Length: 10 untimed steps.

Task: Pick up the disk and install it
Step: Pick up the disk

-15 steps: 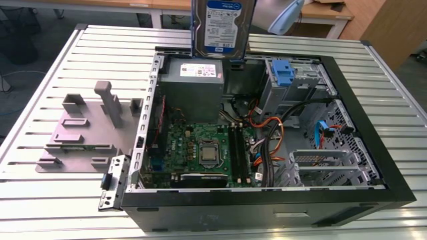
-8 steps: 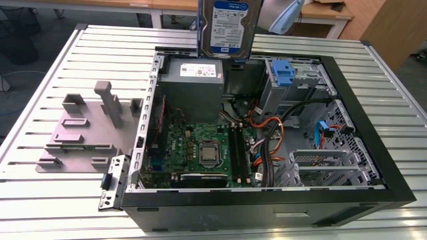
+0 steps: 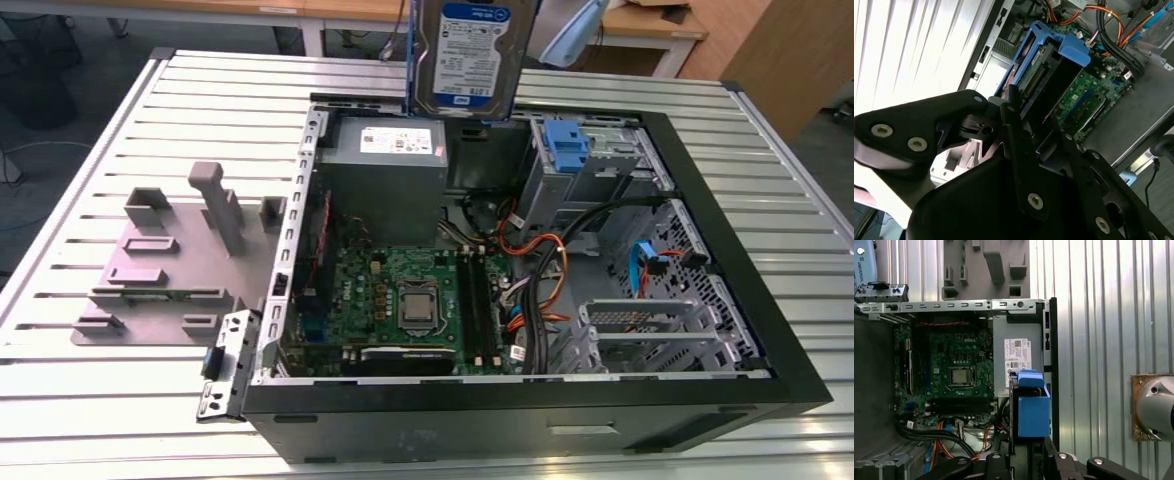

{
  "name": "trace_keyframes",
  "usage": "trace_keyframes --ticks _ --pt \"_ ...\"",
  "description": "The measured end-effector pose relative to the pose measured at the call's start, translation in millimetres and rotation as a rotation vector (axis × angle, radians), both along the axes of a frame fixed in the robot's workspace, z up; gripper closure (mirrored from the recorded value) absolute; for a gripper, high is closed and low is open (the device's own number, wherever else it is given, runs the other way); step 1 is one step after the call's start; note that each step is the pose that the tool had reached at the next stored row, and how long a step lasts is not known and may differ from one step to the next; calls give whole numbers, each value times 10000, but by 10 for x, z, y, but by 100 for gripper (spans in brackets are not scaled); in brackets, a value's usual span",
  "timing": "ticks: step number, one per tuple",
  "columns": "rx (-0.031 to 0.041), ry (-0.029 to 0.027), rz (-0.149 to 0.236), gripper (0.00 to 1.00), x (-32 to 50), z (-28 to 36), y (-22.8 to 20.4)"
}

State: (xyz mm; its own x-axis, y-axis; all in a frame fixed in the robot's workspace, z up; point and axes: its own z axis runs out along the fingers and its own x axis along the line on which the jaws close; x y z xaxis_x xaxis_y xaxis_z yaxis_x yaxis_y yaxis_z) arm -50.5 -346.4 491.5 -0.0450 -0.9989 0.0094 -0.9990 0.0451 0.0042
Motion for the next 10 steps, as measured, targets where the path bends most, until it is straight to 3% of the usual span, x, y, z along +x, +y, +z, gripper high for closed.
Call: trace_keyframes --ticks 10 --pt "1 0 1 65 188 0 0"
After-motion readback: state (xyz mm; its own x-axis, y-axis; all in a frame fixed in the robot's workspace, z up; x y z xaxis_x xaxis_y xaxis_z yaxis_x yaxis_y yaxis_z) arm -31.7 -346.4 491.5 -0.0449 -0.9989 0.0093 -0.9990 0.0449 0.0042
